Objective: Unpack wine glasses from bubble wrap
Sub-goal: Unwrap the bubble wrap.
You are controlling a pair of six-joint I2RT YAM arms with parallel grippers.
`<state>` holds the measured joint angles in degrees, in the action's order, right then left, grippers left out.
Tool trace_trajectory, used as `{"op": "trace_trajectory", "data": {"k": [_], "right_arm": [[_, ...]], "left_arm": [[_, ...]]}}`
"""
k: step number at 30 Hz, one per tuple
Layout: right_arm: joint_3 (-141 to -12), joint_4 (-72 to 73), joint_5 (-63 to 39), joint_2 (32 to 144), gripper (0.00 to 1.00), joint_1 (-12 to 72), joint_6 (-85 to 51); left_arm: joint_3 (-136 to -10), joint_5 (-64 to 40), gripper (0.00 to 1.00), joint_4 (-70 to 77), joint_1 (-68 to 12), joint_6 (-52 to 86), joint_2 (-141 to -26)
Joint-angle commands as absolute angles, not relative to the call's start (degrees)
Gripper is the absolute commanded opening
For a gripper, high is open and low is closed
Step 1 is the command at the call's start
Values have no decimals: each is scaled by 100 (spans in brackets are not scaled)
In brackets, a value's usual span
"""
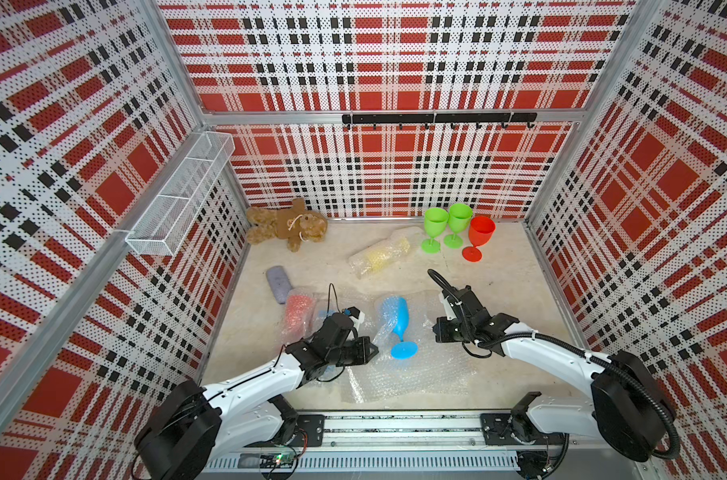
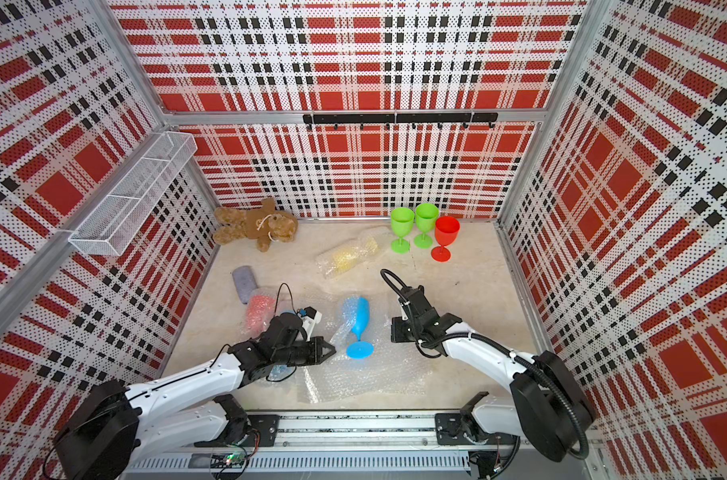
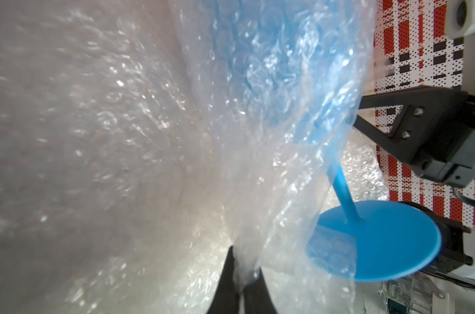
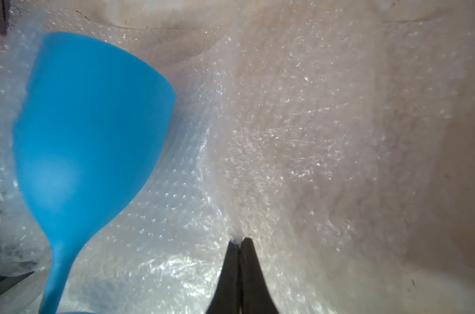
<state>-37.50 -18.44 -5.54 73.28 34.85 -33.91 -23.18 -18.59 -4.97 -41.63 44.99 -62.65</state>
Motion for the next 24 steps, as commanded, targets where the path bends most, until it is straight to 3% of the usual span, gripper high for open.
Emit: {"op": "trace_trajectory", "data": {"k": [1,3,6,17,22,24], "right_arm": [[-3900,-1905,-426,7153,0,3417,-3216],[-3932,-1983,-446,7115,0,3420,-3122],[-3990,-2081,-466,7100,0,3421,-3006],[-3955,-2176,-504,6897,0,3419,-3129],[-4153,-2428,-236,6928,42,3417,-3080],[-4333,-2634,-23,6928,51,3419,-2971]], "left_arm": [[-2529,-1618,30,-863,-4243,4406,-6245],[-2649,-1460,45,-1035,-4263,4386,-6167],[-2822,-1182,54,-1315,-4263,4364,-6011],[-3574,-742,56,-2345,-3734,3980,-5505],[-3966,-573,52,-2451,-3639,3706,-5529],[-4104,-614,50,-2452,-3630,3635,-5620]]}}
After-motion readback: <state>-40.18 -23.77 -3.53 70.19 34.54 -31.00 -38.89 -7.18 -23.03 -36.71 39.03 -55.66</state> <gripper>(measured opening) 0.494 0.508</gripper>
